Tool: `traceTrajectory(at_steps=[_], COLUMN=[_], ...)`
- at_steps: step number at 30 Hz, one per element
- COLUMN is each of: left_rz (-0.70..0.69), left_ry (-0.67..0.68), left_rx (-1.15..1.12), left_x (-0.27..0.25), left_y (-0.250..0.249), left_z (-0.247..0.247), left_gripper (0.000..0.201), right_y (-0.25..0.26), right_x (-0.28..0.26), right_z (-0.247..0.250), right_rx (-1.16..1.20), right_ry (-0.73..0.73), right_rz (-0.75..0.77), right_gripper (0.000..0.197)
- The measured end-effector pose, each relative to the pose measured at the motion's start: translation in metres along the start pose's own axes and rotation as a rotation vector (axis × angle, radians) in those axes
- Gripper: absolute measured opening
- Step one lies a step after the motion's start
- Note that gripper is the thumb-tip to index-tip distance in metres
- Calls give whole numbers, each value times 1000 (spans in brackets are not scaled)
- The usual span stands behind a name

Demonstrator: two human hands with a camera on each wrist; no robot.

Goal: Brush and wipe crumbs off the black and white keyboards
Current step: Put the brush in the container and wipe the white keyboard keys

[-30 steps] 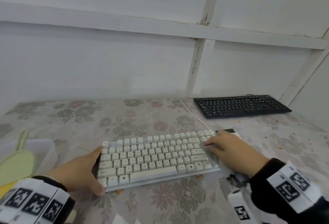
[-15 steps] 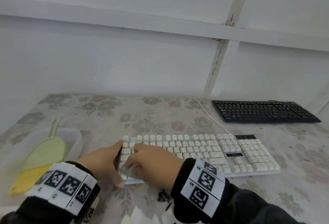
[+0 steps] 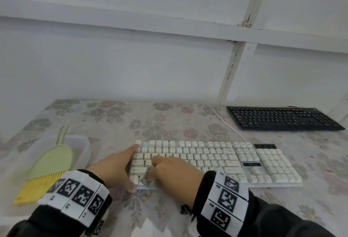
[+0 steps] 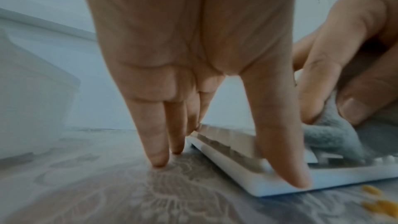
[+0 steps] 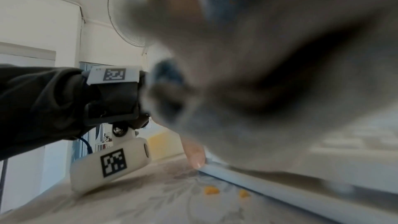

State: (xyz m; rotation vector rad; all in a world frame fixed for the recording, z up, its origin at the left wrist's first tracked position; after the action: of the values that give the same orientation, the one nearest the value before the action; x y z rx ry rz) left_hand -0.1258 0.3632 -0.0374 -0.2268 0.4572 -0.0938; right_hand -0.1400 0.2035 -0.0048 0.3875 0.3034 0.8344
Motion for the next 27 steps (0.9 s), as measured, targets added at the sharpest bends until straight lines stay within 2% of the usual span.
traceTrajectory(at_steps=[5,12,17,19,22,24,27], left_rz=[-3,20,19,4,-19,-16,-3], left_ry=[34,49,56,53,56,69,72], left_rx=[-16,-7,4,-4,-8,-5,-2], left_x=[3,0,2,2,1,0,0], left_y=[7,3,3,4,2,0,1], left_z=[-3,0,-2,-2,-1,0,-1], left_gripper=[120,117,127,133,134,132,133], right_y=[-22,-51,-15,3,19,20,10], right_x=[-28,-62,-32,-12,14,21,16], right_z=[9,35,34,24,12,7,4], right_rx=[39,32,166,129,38,-14,-21], right_ry=[-12,-11,-54,-32,52,106,94], right_rz=[-14,-175,-51,14,13,24,32], right_gripper=[21,30,25,25,27,27,30])
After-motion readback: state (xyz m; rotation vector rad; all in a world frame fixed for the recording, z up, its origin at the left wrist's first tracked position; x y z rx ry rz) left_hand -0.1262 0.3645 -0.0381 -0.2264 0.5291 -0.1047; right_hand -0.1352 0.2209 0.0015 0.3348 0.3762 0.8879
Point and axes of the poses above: each hand's wrist, its own x-axis towards the middle knuckle, its own z-axis out of the back of the hand, y = z × x, the point moved 2 cm from there along x, towards the middle knuckle, and after that the axes turned 15 degrees about x, right-handed, at the moved point
